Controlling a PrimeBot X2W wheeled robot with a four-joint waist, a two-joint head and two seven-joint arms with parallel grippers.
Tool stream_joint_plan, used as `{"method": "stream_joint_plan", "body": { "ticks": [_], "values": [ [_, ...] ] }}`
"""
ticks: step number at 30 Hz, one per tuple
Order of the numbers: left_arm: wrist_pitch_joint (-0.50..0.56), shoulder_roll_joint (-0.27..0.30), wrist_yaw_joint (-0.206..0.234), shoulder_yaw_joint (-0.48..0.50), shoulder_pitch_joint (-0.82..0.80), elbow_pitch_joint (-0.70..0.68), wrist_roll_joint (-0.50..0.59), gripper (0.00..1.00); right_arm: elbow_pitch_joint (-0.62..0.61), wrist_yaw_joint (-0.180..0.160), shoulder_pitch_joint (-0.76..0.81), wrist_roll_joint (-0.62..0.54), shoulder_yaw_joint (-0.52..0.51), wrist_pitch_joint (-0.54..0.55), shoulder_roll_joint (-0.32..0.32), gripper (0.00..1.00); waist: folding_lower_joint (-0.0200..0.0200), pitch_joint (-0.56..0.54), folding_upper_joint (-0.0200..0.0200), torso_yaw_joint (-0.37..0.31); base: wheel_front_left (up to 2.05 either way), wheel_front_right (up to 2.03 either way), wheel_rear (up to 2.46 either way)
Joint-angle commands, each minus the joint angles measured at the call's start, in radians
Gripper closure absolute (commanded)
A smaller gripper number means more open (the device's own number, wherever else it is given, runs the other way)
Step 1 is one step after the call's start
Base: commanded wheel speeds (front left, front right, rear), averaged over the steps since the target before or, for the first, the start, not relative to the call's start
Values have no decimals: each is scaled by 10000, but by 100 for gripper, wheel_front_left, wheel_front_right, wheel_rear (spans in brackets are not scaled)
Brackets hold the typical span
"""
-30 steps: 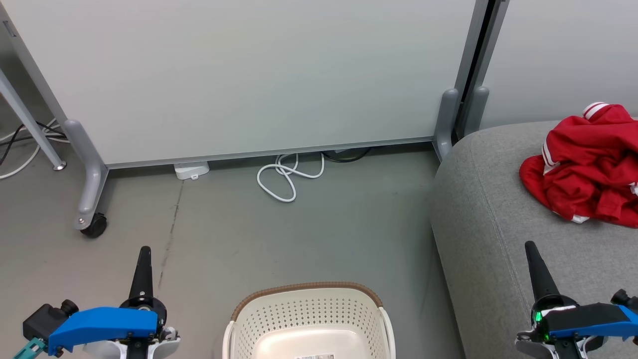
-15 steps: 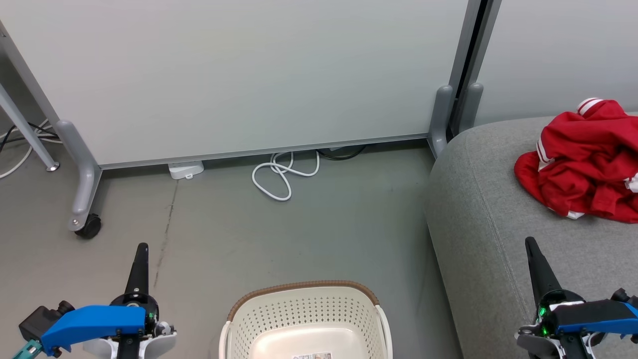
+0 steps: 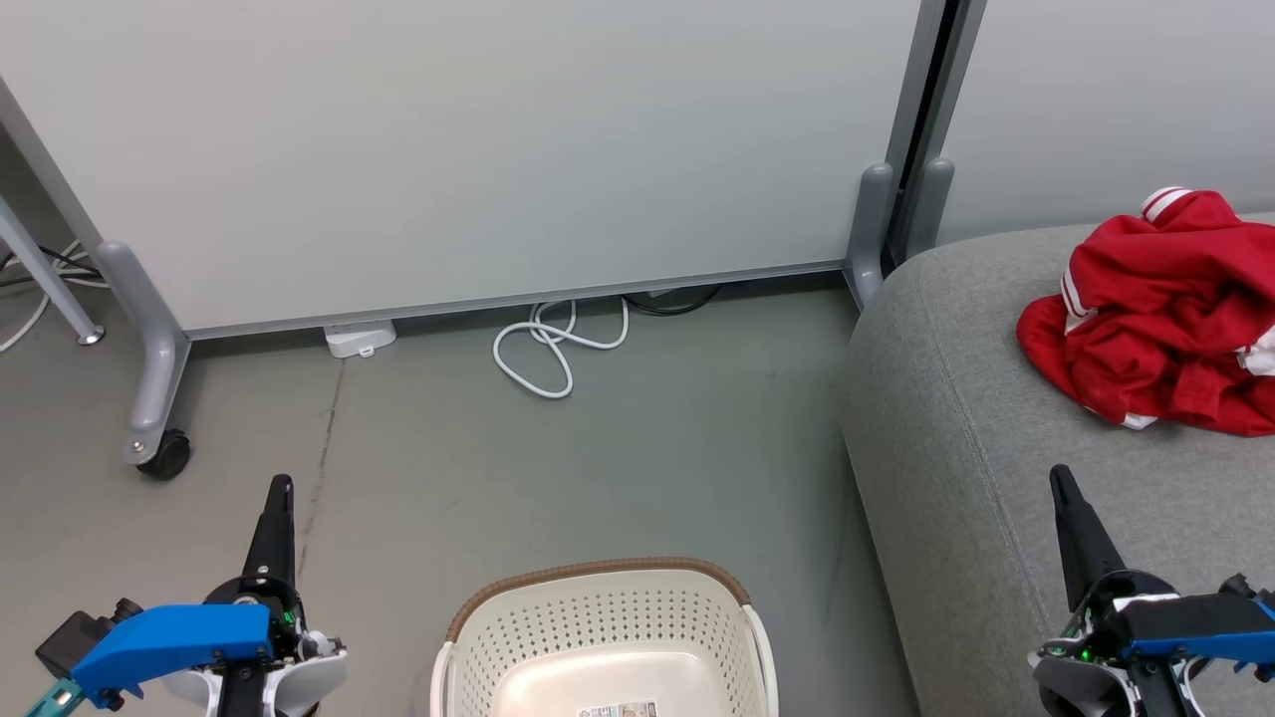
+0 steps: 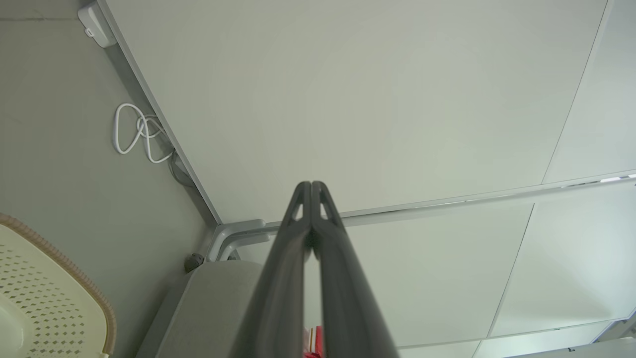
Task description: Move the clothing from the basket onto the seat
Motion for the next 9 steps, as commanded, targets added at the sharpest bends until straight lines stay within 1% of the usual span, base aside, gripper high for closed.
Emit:
{"method": "stream_joint_plan", "body": {
  "ticks": [1,9],
  "values": [
    [61,-6,-63,87,-187,-72,-163,100,-8,4,-223,154,-38,72,-6,100,1,2,-1,-7,0,0,0],
    [200,-37,-94,169,-253,-68,-757,100,26,5,-277,724,-74,201,-4,100,0,38,-1,-86,0,0,0]
  ]
}}
